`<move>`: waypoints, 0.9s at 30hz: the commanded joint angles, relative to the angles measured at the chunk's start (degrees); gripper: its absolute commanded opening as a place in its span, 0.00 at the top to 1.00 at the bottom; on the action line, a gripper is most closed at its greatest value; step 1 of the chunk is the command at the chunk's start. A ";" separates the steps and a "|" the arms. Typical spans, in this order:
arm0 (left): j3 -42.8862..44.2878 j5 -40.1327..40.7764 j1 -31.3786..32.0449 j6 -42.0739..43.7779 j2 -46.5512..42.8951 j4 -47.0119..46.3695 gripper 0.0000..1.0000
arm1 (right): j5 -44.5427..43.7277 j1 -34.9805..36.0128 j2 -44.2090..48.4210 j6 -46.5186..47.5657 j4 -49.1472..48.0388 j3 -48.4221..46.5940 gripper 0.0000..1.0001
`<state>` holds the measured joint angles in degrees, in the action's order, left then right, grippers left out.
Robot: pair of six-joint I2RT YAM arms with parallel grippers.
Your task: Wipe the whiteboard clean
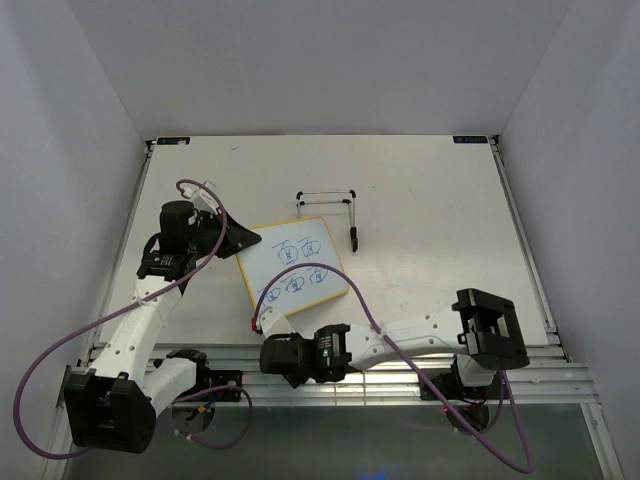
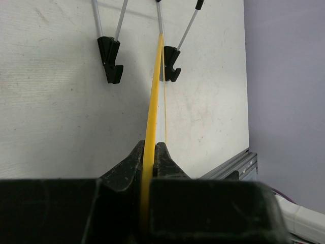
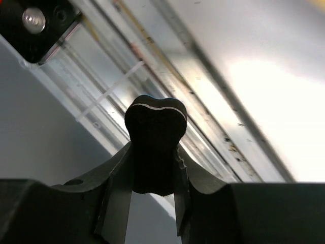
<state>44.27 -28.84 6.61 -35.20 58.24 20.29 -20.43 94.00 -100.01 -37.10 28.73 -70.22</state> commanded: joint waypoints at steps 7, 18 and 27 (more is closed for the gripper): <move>-2.44 11.53 0.16 12.44 1.53 6.34 1.00 | -5.50 -1.53 13.86 -2.80 3.43 4.91 0.66; -2.52 11.00 0.24 12.44 1.62 6.34 1.00 | -9.81 -6.71 28.63 0.79 8.09 5.35 0.68; -2.70 11.52 0.33 12.44 1.18 6.42 1.00 | -4.99 -22.52 30.66 11.60 6.34 -0.97 0.68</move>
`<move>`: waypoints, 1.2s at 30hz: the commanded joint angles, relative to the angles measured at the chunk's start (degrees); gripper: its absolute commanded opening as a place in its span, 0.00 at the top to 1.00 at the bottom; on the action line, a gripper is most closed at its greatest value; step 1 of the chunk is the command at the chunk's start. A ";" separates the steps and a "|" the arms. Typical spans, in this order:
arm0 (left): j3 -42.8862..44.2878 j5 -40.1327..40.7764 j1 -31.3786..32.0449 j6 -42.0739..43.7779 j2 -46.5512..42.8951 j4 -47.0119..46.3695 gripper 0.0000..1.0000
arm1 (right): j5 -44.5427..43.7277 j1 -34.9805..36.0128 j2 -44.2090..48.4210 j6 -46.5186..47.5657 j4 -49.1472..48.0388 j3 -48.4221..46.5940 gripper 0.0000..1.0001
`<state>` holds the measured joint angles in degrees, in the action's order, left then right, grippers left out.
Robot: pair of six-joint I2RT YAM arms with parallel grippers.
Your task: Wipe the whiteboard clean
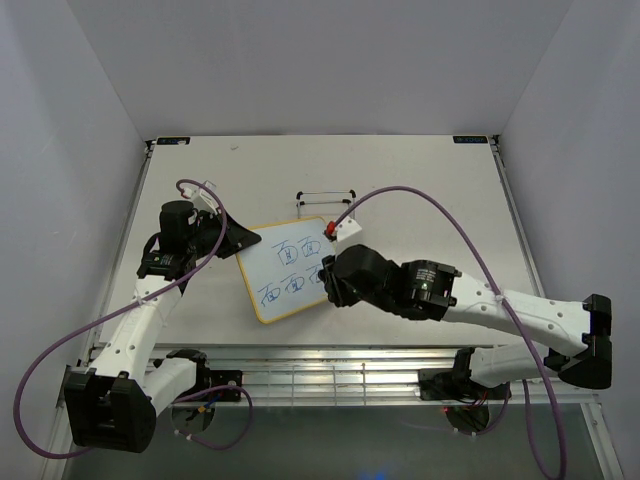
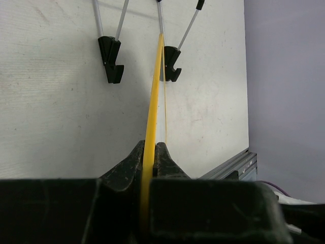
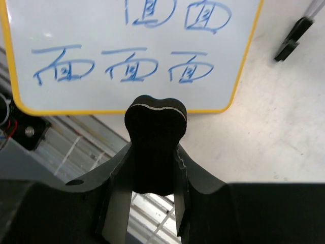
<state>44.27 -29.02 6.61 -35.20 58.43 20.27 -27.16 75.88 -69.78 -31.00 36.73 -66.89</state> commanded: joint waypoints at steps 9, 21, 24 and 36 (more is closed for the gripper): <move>-2.79 11.44 0.51 12.44 0.80 6.45 1.00 | 22.83 -22.69 -4.57 12.72 -11.67 -7.55 0.68; -2.70 10.82 1.03 12.52 0.89 6.27 1.00 | 48.68 -29.65 -5.98 12.99 -28.63 2.19 0.69; -2.70 11.08 1.21 12.35 0.72 6.18 1.00 | 53.61 -29.65 -6.60 8.25 -40.04 7.37 0.71; -2.79 8.63 1.56 12.26 4.84 6.27 1.00 | 37.10 -22.71 -14.68 8.42 -56.50 9.41 0.73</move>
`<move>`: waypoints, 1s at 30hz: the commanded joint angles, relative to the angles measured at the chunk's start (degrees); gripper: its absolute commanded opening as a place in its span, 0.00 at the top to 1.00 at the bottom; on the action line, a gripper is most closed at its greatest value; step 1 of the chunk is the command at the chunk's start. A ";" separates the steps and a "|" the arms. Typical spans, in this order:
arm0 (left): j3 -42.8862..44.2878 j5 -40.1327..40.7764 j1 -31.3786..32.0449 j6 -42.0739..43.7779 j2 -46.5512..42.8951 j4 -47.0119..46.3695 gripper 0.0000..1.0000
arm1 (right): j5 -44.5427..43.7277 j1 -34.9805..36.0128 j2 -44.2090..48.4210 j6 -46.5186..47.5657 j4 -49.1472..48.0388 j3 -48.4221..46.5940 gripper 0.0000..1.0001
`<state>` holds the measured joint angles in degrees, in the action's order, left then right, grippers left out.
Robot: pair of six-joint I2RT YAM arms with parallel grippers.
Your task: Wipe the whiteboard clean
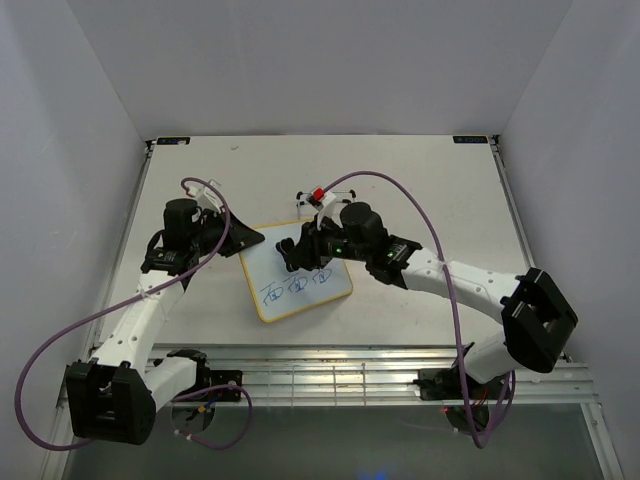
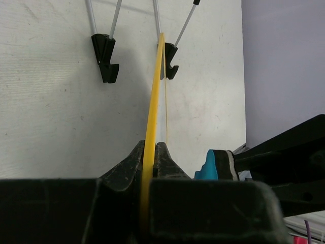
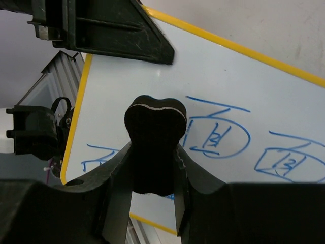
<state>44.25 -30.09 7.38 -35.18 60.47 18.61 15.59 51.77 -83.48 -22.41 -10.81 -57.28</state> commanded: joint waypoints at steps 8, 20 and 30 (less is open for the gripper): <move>-2.59 6.89 1.32 12.59 6.50 8.02 1.00 | -12.77 1.93 -8.89 -3.86 -0.63 -3.71 0.71; -2.33 4.07 1.76 13.73 8.53 8.02 1.00 | -14.27 -4.13 -12.41 -3.52 20.28 -4.78 0.72; -2.33 3.63 2.12 13.82 8.35 7.84 1.00 | -4.54 -8.36 -14.08 0.80 23.83 -4.95 0.73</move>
<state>43.83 -38.39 8.36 -36.93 68.27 22.98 7.81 41.89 -96.75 -24.40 9.91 -62.46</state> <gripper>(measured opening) 0.135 0.371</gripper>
